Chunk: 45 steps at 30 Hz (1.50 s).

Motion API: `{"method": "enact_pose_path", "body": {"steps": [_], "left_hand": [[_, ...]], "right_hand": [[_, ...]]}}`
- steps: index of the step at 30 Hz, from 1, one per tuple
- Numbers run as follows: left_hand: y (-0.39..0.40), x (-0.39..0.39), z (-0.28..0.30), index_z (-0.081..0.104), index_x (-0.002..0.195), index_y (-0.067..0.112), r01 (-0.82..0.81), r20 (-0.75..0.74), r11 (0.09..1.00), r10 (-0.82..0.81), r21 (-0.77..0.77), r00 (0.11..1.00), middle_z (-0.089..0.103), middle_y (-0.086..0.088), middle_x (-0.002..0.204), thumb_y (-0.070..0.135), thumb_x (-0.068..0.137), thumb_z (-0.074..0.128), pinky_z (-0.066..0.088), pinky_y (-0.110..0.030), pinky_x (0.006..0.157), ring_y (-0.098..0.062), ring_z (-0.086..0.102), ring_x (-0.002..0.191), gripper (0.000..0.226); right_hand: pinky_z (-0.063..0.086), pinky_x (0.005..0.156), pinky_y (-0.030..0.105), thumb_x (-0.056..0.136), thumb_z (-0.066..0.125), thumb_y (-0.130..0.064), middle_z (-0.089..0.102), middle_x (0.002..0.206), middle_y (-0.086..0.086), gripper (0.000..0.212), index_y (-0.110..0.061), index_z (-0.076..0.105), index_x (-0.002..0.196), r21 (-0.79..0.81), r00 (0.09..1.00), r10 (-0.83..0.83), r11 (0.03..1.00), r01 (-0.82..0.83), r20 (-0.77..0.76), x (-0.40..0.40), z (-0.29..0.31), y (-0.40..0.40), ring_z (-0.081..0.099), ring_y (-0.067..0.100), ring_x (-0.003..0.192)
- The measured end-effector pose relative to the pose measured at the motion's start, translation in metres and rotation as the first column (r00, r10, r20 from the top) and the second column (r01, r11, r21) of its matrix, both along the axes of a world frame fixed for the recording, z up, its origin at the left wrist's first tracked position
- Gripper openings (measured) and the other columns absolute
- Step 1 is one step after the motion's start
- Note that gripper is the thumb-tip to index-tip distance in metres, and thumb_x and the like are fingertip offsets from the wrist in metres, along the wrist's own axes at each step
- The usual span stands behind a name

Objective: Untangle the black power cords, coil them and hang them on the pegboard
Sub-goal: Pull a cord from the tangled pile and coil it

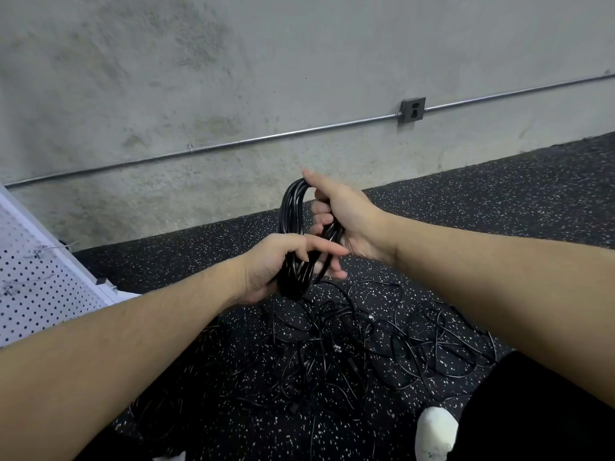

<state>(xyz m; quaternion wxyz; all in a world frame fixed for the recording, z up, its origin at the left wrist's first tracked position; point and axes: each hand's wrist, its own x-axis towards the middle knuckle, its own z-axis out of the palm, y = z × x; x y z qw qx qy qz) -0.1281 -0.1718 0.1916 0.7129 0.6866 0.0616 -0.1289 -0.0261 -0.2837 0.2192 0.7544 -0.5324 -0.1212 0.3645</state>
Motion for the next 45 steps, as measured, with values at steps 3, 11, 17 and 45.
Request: {"method": "enact_pose_path", "body": {"steps": [3, 11, 17, 45], "left_hand": [[0.004, 0.001, -0.002, 0.081, 0.109, 0.011, 0.019, -0.014, 0.996, -0.020, -0.089, 1.000, 0.063, -0.007, 0.088, 0.008, 0.073, 0.044, 0.046, -0.048, 0.112, -0.026, 0.066, 0.085, 0.052], [0.011, 0.000, -0.008, 0.078, 0.118, 0.012, -0.061, 0.021, 0.989, 0.064, -0.132, 0.998, 0.055, -0.002, 0.081, 0.008, 0.076, 0.046, 0.059, -0.040, 0.088, -0.015, 0.054, 0.070, 0.053], [0.010, 0.002, -0.005, 0.077, 0.119, 0.016, -0.158, 0.073, 0.970, 0.174, -0.187, 0.982, 0.044, -0.001, 0.077, 0.007, 0.079, 0.043, 0.048, -0.032, 0.064, -0.013, 0.045, 0.061, 0.054], [0.033, 0.009, -0.013, 0.064, 0.137, 0.037, -0.425, 0.145, 0.668, 0.434, 0.611, 0.889, 0.048, 0.018, 0.044, 0.017, 0.098, 0.044, 0.034, -0.026, 0.054, -0.008, 0.043, 0.053, 0.048]], "right_hand": [[0.050, 0.050, 0.025, 0.099, 0.060, -0.046, 0.041, 0.055, -0.004, 0.039, -0.020, 0.041, 0.078, -0.067, 0.995, 0.035, 0.997, -0.028, 0.097, 0.001, 0.000, 0.000, 0.045, 0.012, 0.047], [0.055, 0.097, 0.046, 0.107, 0.021, -0.034, 0.076, 0.106, 0.011, 0.047, -0.013, 0.063, 0.110, -0.365, 0.948, 0.266, 0.911, -0.189, 0.174, 0.016, -0.021, -0.011, 0.067, 0.025, 0.095], [0.041, 0.107, 0.042, 0.096, 0.042, -0.004, 0.068, 0.127, 0.000, 0.037, -0.028, 0.065, 0.112, -0.753, 0.667, 0.736, 0.502, -0.426, 0.113, 0.010, -0.037, -0.020, 0.060, 0.019, 0.117], [0.050, 0.064, 0.027, 0.098, 0.061, -0.045, 0.058, 0.062, 0.003, 0.038, -0.017, 0.052, 0.075, -0.883, 0.409, 0.811, 0.469, -0.028, 0.418, 0.017, -0.026, -0.029, 0.062, 0.019, 0.052]]}}
